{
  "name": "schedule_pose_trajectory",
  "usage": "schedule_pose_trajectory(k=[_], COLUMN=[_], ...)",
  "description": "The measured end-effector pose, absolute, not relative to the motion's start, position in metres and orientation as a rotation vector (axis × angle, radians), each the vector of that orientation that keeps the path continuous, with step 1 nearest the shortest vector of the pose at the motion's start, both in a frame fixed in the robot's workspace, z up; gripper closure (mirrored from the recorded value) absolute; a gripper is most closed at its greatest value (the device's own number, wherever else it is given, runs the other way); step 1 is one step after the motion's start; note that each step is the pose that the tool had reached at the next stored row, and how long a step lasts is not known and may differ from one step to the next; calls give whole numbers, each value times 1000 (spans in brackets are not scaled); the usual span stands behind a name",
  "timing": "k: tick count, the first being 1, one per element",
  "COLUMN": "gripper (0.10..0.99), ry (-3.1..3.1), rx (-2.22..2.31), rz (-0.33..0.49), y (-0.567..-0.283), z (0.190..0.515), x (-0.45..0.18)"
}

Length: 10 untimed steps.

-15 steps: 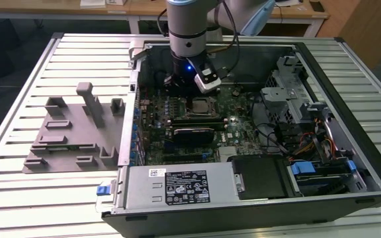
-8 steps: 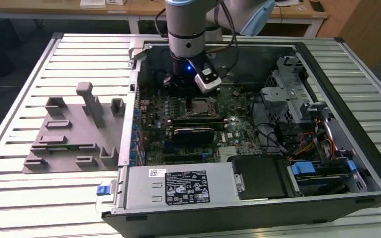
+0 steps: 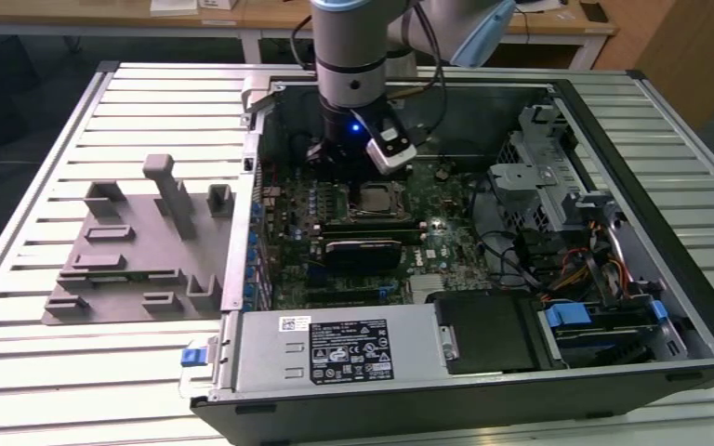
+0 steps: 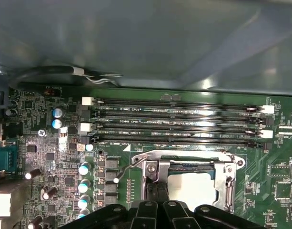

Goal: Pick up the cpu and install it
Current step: 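Close the cpu cover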

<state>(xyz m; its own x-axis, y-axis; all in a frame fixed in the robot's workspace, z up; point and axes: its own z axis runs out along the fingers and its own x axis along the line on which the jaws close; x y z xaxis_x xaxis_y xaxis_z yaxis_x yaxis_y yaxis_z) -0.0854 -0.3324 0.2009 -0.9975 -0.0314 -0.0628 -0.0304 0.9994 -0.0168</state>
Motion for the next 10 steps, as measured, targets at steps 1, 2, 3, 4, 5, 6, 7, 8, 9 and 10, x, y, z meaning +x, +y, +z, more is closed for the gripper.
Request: schedule_pose_trajectory(k=[1,2,3,4,5,6,7,8,9,10], gripper=[980,980,980,980,980,980,980,980,980,980], ry=[3078,3078,3078,3078,3078,3078,3078,3078,3078,3078], rx=[-48,-48,-48,-48,-48,-48,-48,-48,-48,-48], rz=[-24,-24,-24,-24,-24,-24,-24,-24,-24,-24], y=[-332,-332,-332,-332,-332,-332,-332,-332,-332,-332], z=[201,201,201,201,201,201,201,201,201,201], x=[-85,-85,-84,-84,-83,-83,-82,-81,-81,-80])
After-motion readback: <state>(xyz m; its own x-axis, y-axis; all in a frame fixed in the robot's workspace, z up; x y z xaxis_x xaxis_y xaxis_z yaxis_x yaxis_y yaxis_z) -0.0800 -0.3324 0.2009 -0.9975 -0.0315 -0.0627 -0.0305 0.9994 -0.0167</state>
